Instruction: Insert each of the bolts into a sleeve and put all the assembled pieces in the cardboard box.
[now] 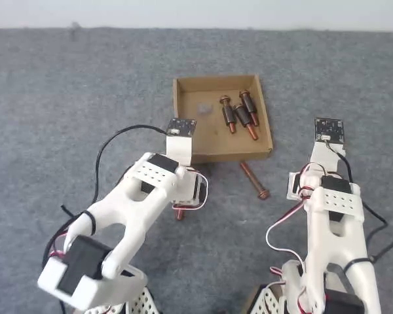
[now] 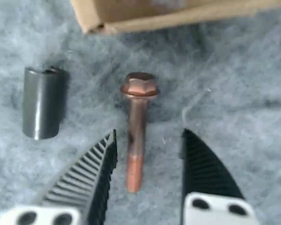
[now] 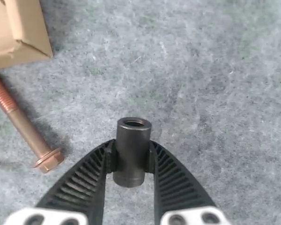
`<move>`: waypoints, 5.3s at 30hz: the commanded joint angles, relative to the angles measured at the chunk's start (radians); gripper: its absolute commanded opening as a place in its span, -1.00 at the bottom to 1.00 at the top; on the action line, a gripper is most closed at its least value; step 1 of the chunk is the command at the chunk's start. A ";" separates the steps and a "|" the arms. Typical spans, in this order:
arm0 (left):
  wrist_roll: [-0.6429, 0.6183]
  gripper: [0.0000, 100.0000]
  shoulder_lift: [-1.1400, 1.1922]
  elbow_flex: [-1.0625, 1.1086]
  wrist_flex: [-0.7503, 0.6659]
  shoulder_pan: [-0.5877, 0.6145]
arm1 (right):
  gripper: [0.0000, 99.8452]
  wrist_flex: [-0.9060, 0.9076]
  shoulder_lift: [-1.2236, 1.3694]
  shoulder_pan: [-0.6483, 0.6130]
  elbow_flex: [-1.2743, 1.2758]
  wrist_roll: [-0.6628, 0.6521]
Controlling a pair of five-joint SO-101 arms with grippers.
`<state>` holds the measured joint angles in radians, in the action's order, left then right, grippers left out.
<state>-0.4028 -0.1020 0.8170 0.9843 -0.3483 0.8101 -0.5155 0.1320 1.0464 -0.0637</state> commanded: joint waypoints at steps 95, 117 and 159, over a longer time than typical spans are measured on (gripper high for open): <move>0.043 -0.98 -0.037 0.008 -0.230 0.129 | -0.98 -0.716 -0.048 -0.170 0.052 -0.015; 0.043 -0.98 -0.046 0.036 -0.232 0.130 | -0.98 -1.385 0.053 -0.418 0.278 -0.014; 0.043 -0.98 -0.046 0.041 -0.273 0.147 | -0.99 -2.525 0.622 -0.558 0.623 -0.011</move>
<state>-0.3675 -0.0882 0.8661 0.7327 -0.2133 -1.7231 0.1504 -0.4081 1.6372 -0.0637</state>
